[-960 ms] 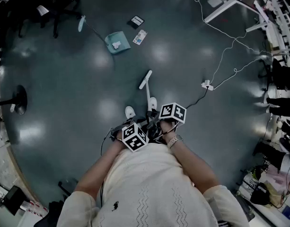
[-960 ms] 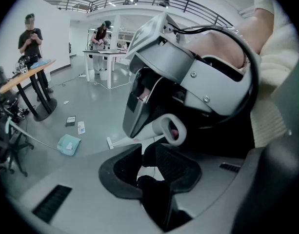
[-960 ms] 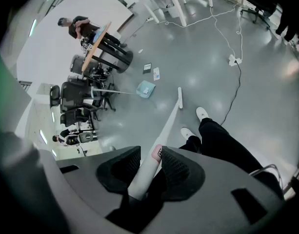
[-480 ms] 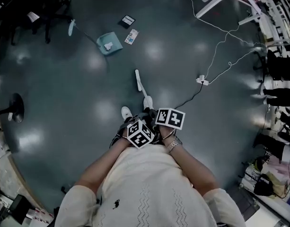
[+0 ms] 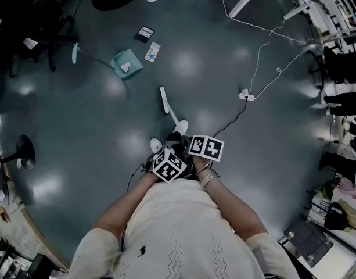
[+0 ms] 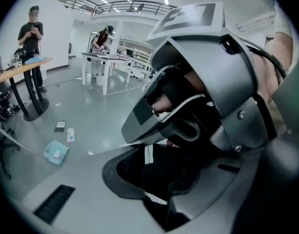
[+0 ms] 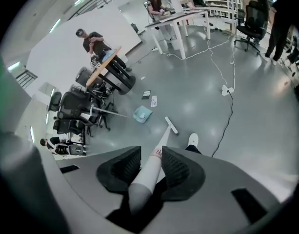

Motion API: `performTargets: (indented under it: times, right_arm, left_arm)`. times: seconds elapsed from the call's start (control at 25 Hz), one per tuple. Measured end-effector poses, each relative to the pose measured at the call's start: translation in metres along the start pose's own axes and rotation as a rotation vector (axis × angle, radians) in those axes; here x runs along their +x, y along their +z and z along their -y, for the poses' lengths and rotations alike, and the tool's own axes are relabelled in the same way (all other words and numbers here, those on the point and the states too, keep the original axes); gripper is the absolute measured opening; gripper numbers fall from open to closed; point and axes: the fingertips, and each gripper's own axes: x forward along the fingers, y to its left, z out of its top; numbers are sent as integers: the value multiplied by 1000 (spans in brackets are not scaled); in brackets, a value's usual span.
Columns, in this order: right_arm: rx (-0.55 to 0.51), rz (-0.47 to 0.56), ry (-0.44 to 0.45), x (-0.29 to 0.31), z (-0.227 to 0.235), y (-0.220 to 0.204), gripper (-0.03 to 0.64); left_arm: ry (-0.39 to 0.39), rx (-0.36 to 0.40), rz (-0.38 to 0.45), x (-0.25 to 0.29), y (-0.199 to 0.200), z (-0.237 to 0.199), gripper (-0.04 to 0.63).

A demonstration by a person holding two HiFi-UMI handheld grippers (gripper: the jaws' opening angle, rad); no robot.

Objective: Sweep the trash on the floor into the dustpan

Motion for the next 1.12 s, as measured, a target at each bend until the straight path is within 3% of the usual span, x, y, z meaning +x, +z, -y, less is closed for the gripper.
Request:
performTargets:
  times: [0.28, 0.48, 0.56, 0.68, 0.88, 1.12]
  right_arm:
    - [68, -10, 31, 12, -1, 53, 144]
    - [-96, -66, -22, 12, -3, 100, 123]
    - [-165, -85, -28, 11, -9, 119, 120]
    - [-205, -102, -18, 7, -8, 146, 113]
    - [-167, -78, -14, 0, 1, 193, 106]
    - [-232, -26, -36, 4, -33, 245, 57]
  left_arm:
    - [-13, -105, 38, 17, 39, -36, 61]
    - [31, 30, -10, 28, 77, -56, 61]
    - [47, 43, -23, 25, 85, -70, 61]
    - [121, -2, -37, 11, 89, -103, 61]
    - [288, -138, -15, -27, 84, -174, 61]
    - [494, -284, -7, -84, 58, -276, 61]
